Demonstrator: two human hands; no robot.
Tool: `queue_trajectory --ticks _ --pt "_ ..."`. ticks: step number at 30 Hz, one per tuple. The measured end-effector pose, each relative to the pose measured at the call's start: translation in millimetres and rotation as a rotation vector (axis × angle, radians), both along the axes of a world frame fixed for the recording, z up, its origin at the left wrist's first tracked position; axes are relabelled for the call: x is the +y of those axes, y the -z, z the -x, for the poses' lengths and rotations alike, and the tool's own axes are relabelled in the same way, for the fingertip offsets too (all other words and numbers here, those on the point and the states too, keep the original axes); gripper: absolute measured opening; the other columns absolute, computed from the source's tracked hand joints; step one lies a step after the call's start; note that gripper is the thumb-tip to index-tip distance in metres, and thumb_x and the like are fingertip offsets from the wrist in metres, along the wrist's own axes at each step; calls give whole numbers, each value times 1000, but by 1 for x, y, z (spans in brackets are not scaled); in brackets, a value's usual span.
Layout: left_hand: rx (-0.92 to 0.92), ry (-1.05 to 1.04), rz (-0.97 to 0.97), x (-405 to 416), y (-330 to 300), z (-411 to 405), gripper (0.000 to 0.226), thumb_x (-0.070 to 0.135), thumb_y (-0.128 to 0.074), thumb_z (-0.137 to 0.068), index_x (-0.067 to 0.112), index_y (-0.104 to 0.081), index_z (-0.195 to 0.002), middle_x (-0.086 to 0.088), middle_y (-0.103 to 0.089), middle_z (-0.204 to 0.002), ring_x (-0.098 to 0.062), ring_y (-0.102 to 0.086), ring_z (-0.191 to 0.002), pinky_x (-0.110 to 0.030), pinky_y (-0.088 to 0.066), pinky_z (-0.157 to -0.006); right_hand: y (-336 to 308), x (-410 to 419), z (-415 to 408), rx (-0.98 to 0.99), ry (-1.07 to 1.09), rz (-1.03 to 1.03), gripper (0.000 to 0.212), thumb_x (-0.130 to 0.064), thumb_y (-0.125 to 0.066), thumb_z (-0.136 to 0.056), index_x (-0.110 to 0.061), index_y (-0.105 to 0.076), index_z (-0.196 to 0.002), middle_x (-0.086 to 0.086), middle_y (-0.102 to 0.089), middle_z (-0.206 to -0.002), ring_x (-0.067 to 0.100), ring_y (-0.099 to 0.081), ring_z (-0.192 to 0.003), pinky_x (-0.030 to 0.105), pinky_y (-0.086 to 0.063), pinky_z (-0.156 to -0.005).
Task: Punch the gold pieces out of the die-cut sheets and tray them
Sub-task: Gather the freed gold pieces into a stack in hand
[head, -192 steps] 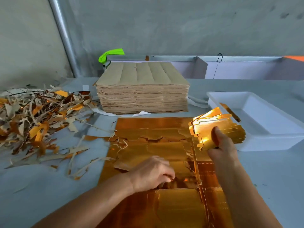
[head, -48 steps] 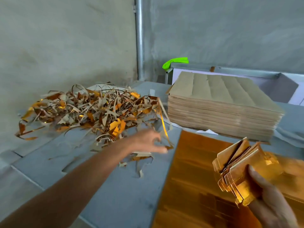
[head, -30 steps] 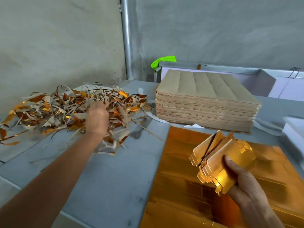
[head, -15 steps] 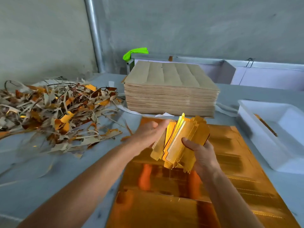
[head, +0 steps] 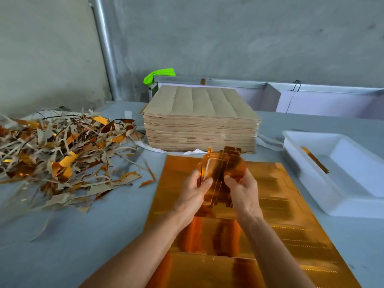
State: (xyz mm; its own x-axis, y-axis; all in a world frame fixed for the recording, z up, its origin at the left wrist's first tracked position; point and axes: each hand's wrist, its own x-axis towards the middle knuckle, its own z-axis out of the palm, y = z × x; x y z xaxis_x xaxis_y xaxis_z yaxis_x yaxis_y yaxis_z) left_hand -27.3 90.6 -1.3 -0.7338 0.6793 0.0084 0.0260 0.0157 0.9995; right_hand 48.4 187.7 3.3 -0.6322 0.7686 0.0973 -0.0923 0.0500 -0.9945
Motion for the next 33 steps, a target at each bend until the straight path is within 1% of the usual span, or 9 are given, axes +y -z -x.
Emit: queue_trajectory --ticks 6,8,12,17,22,25,27,29,33 --pt "-68 -37 6 2 3 -3 23 12 -58 -92 21 -57 -113 -2 -69 -106 -17 -65 -102 -43 -53 -90 4 -12 -4 -42 -92 -80 17 -16 -50 -97 -32 -54 -103 -2 -64 -102 13 -61 -97 20 -50 -74" --pt "-54 -32 -22 4 2 -1 22 12 -61 -90 22 -59 -110 1 -71 -102 -15 -66 -100 -37 -53 -89 -6 -12 -5 -13 -79 11 14 -41 -57 -90 -34 -58 -102 0 -66 -106 17 -61 -102 34 -51 -85" --pt "14 -28 37 6 5 2 18 12 -65 -88 25 -63 -101 7 -72 -96 -9 -66 -96 -28 -50 -86 -18 -10 -7 5 -32 97 45 -78 -48 -74 -41 -67 -91 -11 -71 -95 13 -61 -101 43 -47 -95" --pt "8 -51 100 10 10 3 13 15 -64 -89 25 -63 -97 5 -69 -95 -12 -63 -95 -30 -48 -84 -25 -13 -8 -25 -77 165 47 -79 -52 -70 -41 -70 -91 -2 -68 -112 23 -56 -114 56 -37 -104" --pt "28 -31 118 12 10 3 12 14 -66 -87 24 -63 -90 6 -68 -90 -10 -62 -91 -23 -45 -71 -32 -5 -4 48 -56 140 39 -70 -44 -82 -43 -71 -82 -10 -74 -88 18 -64 -99 46 -46 -92" --pt "-17 19 66 12 9 1 21 19 -72 -83 30 -63 -98 13 -72 -90 -4 -66 -89 -20 -43 -69 -33 -1 -1 10 -10 163 32 -48 -51 -93 -27 -68 -75 -15 -70 -66 14 -63 -84 35 -50 -77" --pt "-78 25 29 12 9 0 23 21 -72 -82 30 -62 -101 13 -72 -92 -4 -65 -91 -21 -43 -70 -35 1 -1 -23 -35 197 22 -43 -54 -91 -25 -66 -95 -2 -74 -83 22 -63 -94 46 -50 -90" --pt "-92 24 34 13 10 2 19 21 -69 -85 28 -62 -101 10 -72 -94 -8 -64 -95 -23 -45 -73 -39 5 -3 -42 -69 222 37 -48 -55 -88 -22 -63 -114 6 -69 -107 26 -59 -105 52 -45 -98" --pt "-87 35 33 10 10 9 15 17 -68 -86 22 -64 -99 2 -72 -95 -15 -66 -95 -30 -50 -80 -39 6 -9 -35 -114 184 44 -61 -43 -91 -30 -62 -116 1 -65 -115 24 -55 -114 52 -41 -102"
